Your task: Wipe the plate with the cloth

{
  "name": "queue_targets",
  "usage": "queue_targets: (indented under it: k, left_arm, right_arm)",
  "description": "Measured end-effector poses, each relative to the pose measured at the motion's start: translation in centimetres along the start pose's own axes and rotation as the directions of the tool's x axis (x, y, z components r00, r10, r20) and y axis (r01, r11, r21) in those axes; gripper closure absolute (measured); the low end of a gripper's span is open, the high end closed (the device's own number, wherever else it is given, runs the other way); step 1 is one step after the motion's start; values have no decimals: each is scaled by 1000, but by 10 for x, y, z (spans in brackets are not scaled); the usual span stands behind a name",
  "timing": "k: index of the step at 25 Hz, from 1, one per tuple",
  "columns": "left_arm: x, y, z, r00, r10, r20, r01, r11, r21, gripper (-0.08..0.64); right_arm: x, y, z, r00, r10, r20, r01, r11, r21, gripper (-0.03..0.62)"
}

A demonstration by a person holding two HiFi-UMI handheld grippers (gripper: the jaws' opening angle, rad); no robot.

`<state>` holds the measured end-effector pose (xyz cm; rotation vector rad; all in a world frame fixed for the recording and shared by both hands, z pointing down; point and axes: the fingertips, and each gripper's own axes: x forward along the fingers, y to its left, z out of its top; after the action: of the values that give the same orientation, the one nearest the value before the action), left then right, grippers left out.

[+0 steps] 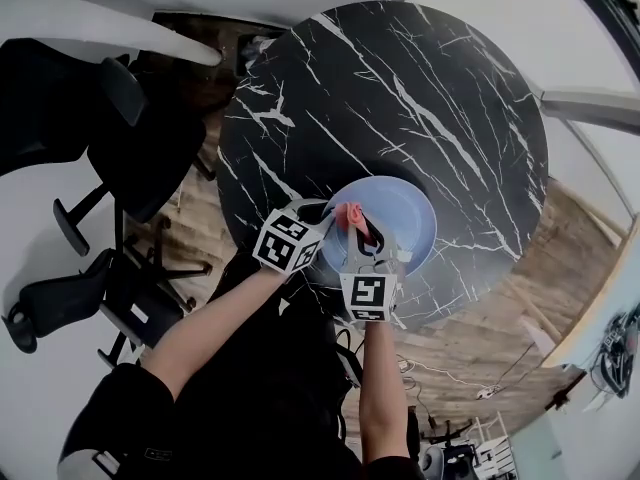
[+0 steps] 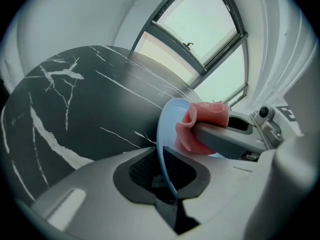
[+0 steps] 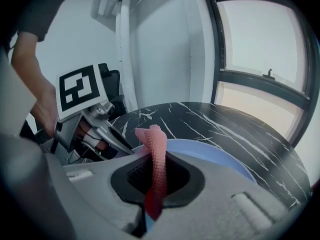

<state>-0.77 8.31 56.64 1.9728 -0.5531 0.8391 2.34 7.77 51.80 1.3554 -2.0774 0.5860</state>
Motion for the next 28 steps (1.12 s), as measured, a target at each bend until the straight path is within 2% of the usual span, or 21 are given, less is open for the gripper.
queue_targets:
  k: [6,12,17,23,28]
  left_arm:
    - [0,-1,1,1000,-4,12,4,1000,-4,525]
    - [2,-5,-1,1000,-10,0,10,999,32,528]
    - [2,-4,-1,1000,-6,-7,6,999,41,526]
    - [2,-5,-2,1000,-5,-6,6,998,63,525]
    - [2,-5,-3,1000,-8,-3,8,998,66,523]
  right_arm:
    - [23,17,-12,993,48,-108,-58,994,-95,578]
    - [42,15,-21,974,47,-219,-83,984,-155,581]
    - [46,15,-19,968,49,-246,-102,973,-209,581]
    - [48,-6,-16,970,-19,-241,-40,971,-237,581]
    - [49,-28,-15,960,-101,-260,7,940,-340,581]
